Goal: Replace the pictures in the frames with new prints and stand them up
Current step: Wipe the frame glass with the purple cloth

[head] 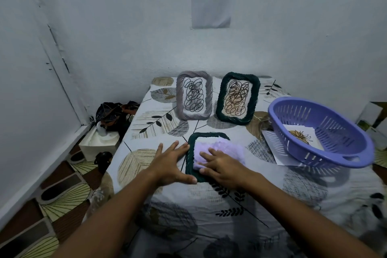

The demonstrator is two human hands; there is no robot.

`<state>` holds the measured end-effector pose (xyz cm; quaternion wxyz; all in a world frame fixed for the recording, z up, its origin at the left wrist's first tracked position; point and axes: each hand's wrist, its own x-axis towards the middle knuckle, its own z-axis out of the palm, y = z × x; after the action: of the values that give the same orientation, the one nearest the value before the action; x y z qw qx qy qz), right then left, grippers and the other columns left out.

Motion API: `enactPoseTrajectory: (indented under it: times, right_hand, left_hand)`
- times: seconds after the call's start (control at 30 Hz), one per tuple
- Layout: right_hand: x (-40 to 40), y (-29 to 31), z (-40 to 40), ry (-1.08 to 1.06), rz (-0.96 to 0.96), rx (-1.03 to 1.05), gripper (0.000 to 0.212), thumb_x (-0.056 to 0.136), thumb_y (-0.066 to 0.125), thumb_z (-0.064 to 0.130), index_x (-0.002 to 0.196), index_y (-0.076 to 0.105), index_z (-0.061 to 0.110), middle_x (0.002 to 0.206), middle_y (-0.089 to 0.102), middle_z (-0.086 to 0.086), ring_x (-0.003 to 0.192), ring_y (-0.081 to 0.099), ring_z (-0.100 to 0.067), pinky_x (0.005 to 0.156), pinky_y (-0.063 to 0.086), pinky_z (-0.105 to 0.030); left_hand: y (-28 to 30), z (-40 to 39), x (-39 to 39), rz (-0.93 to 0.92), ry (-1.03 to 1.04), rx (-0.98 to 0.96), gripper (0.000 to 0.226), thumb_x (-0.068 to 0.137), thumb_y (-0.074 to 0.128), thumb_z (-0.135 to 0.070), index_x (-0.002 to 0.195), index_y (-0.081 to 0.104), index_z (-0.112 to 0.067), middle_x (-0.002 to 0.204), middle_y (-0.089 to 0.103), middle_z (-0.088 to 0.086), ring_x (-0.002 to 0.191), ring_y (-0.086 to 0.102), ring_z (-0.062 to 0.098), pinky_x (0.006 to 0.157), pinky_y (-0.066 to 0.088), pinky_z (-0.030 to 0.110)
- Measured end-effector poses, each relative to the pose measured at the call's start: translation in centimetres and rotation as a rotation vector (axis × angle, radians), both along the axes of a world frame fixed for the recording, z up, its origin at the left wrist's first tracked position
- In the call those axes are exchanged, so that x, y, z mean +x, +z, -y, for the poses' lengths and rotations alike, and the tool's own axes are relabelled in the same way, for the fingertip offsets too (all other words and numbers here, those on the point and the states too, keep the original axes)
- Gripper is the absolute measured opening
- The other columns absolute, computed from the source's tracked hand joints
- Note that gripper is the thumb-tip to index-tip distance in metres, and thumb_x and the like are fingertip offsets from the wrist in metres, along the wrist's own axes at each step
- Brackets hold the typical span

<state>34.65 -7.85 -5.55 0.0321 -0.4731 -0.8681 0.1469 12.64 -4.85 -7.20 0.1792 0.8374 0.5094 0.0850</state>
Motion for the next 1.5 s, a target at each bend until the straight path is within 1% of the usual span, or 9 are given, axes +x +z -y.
enactPoseTrajectory:
  times: [0.17, 0.33, 0.47, 0.67, 1.13, 1.3, 1.37, 1.43, 1.5]
  right_hand:
    - [2.1, 1.4, 0.5, 0.068, -0.004, -0.087, 0.045, 0.1, 0.035, 0.046, 0.132, 0.057, 0.024, 0.154, 0.032, 0.004, 0.146, 0.019, -0.016, 0.118, 0.019, -0.036]
    - [4.6, 2.2, 0.7, -0.003, 0.082, 0.011, 0.054, 0.098, 0.031, 0.052, 0.129, 0.059, 0.018, 0.144, 0.048, 0.003, 0.138, 0.036, -0.019, 0.11, 0.032, -0.04]
    - [5.6, 1.7, -0.6, -0.06, 0.125, 0.087, 0.097, 0.08, -0.002, 0.079, 0.135, 0.052, 0.021, 0.143, 0.05, 0.0, 0.139, 0.035, -0.019, 0.108, 0.037, -0.04]
    - [4.5, 0.7, -5.0, -0.224, 0.132, 0.108, 0.056, 0.099, 0.027, 0.052, 0.144, 0.038, 0.021, 0.151, 0.038, -0.008, 0.141, 0.031, -0.022, 0.107, 0.038, -0.039]
    - [4.2, 0.0, -1.2, -0.141, 0.105, 0.104, 0.053, 0.1, 0.025, 0.05, 0.146, 0.038, 0.026, 0.155, 0.03, 0.001, 0.147, 0.013, -0.019, 0.108, 0.037, -0.045]
    - [4.4, -0.1, 1.8, -0.127, 0.068, 0.045, 0.084, 0.085, 0.007, 0.074, 0.141, 0.045, 0.024, 0.151, 0.037, -0.007, 0.144, 0.025, -0.019, 0.103, 0.042, -0.041]
    - [4.4, 0.8, 2.4, -0.175, -0.065, -0.056, 0.068, 0.091, 0.022, 0.068, 0.119, 0.062, 0.02, 0.134, 0.055, -0.012, 0.128, 0.047, -0.024, 0.097, 0.044, -0.042]
    - [4.1, 2.6, 2.9, -0.262, -0.302, -0.127, 0.056, 0.093, 0.035, 0.064, 0.075, 0.062, 0.017, 0.086, 0.067, -0.004, 0.084, 0.063, -0.013, 0.074, 0.047, -0.032]
    - [3.8, 4.8, 3.3, -0.341, -0.555, -0.222, 0.047, 0.096, 0.045, 0.048, 0.062, 0.05, 0.017, 0.061, 0.05, -0.004, 0.052, 0.044, -0.01, 0.055, 0.033, -0.027]
  left_hand:
    - [0.2, -0.1, 0.0, -0.001, -0.013, -0.019, 0.141, 0.037, 0.042, -0.101, 0.154, 0.012, -0.028, 0.161, 0.007, -0.014, 0.146, -0.008, 0.003, 0.116, -0.017, 0.047]
    - [0.3, -0.1, -0.1, 0.035, -0.017, -0.046, 0.141, 0.036, 0.045, -0.1, 0.154, 0.012, -0.03, 0.161, 0.006, -0.014, 0.137, -0.012, -0.004, 0.115, -0.02, 0.047]
    - [0.4, -0.1, 0.0, 0.04, -0.021, -0.054, 0.14, 0.036, 0.045, -0.1, 0.153, 0.011, -0.031, 0.161, 0.005, -0.011, 0.136, -0.013, -0.004, 0.115, -0.02, 0.048]
    - [0.5, -0.1, 0.0, 0.016, -0.016, -0.058, 0.128, 0.05, 0.06, -0.088, 0.153, 0.011, -0.031, 0.161, 0.006, -0.011, 0.136, -0.013, -0.005, 0.115, -0.019, 0.048]
    - [1.7, 0.8, 0.4, -0.037, 0.018, -0.072, 0.122, 0.057, 0.063, -0.081, 0.154, 0.011, -0.028, 0.162, 0.003, -0.005, 0.144, -0.009, 0.007, 0.116, -0.018, 0.05]
    - [2.4, 1.0, 0.8, -0.144, 0.025, -0.051, 0.115, 0.067, 0.062, -0.078, 0.154, 0.007, -0.027, 0.162, 0.004, -0.003, 0.148, -0.006, 0.015, 0.115, -0.016, 0.056]
    - [2.5, 1.1, 1.0, -0.183, 0.026, -0.041, 0.115, 0.067, 0.06, -0.078, 0.154, 0.006, -0.026, 0.162, 0.004, -0.003, 0.149, -0.006, 0.017, 0.114, -0.015, 0.058]
    - [2.6, 1.0, 1.1, -0.21, 0.024, -0.038, 0.115, 0.068, 0.059, -0.078, 0.154, 0.005, -0.025, 0.162, 0.003, -0.003, 0.149, -0.006, 0.018, 0.114, -0.014, 0.059]
    - [2.6, 0.8, 1.2, -0.241, 0.019, -0.038, 0.118, 0.066, 0.058, -0.08, 0.154, 0.003, -0.024, 0.162, 0.003, -0.002, 0.149, -0.006, 0.02, 0.114, -0.013, 0.061]
